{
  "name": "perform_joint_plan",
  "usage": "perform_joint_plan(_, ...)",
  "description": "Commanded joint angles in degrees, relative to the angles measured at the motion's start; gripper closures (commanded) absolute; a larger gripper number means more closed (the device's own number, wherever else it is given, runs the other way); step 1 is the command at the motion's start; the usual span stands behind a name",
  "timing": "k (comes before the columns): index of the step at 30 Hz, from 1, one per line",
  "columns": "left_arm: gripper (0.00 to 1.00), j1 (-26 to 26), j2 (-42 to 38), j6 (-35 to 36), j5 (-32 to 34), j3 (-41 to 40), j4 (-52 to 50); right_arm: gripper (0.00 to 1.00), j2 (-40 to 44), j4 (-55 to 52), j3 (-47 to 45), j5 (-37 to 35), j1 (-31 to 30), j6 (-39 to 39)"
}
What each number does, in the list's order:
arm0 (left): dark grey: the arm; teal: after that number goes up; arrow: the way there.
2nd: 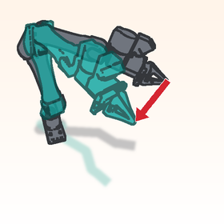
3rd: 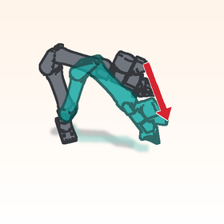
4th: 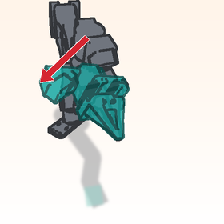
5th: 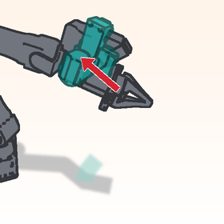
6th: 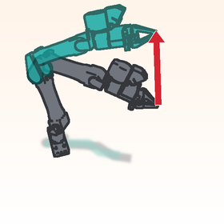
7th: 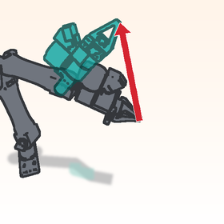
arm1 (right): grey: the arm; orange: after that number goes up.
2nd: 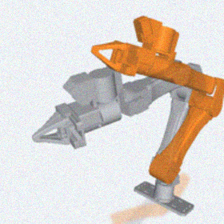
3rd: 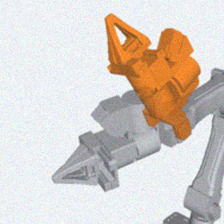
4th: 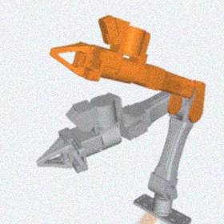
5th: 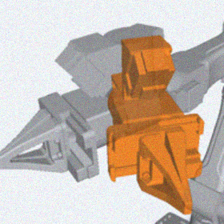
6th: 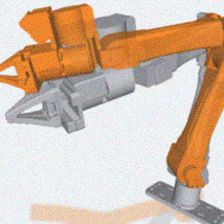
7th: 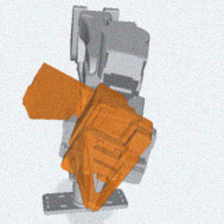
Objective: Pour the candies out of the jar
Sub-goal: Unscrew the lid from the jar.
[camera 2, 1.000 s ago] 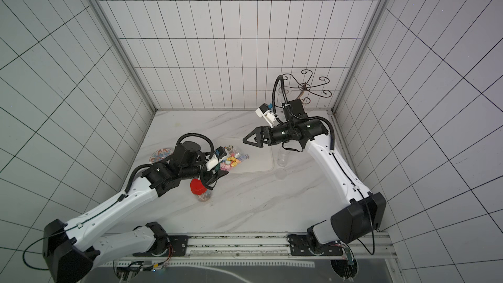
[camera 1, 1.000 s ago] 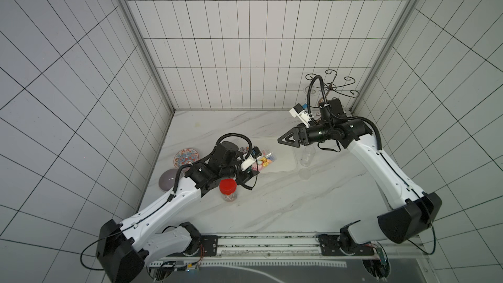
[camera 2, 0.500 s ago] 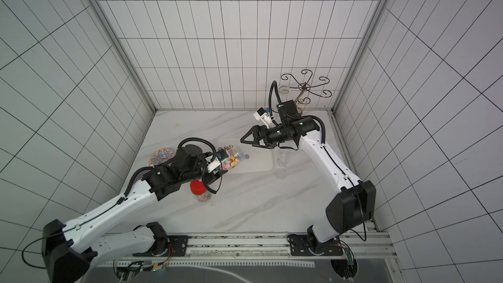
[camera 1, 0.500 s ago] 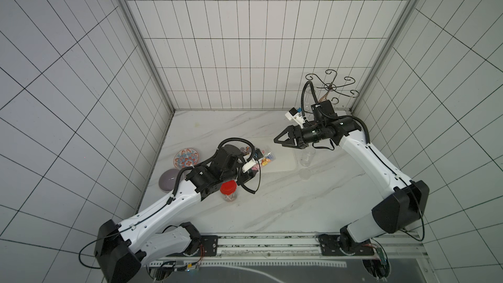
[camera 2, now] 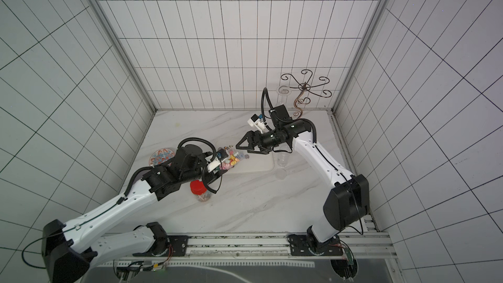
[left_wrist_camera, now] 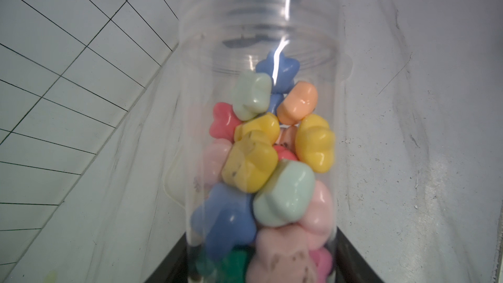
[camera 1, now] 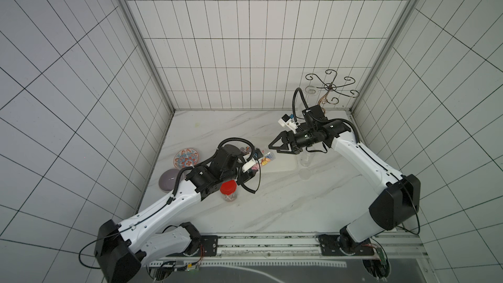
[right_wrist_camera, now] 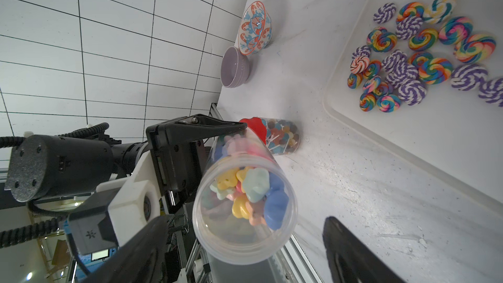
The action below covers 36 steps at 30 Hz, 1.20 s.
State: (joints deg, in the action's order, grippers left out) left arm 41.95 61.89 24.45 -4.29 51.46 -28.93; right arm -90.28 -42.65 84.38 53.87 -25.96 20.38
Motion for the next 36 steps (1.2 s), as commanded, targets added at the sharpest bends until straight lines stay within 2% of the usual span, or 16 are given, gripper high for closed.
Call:
perform_joint_plan(1,0.51,0.32,-0.89,0.34,-0.28,-0.04,3.99,0.11,-0.51,1.25,-2.95,1.22,-0.84,0.1)
perform_joint_plan(15,0.51,0.32,-1.02,0.16,-0.36,-0.14,4.03,0.12,-2.18,1.43,-2.77,1.76,-2.0,-0.52)
perform_joint_plan(36,0.51,0.32,-0.33,-0.36,-2.32,0.31,3.97,0.36,0.44,1.64,-2.85,1.21,-2.13,-4.05)
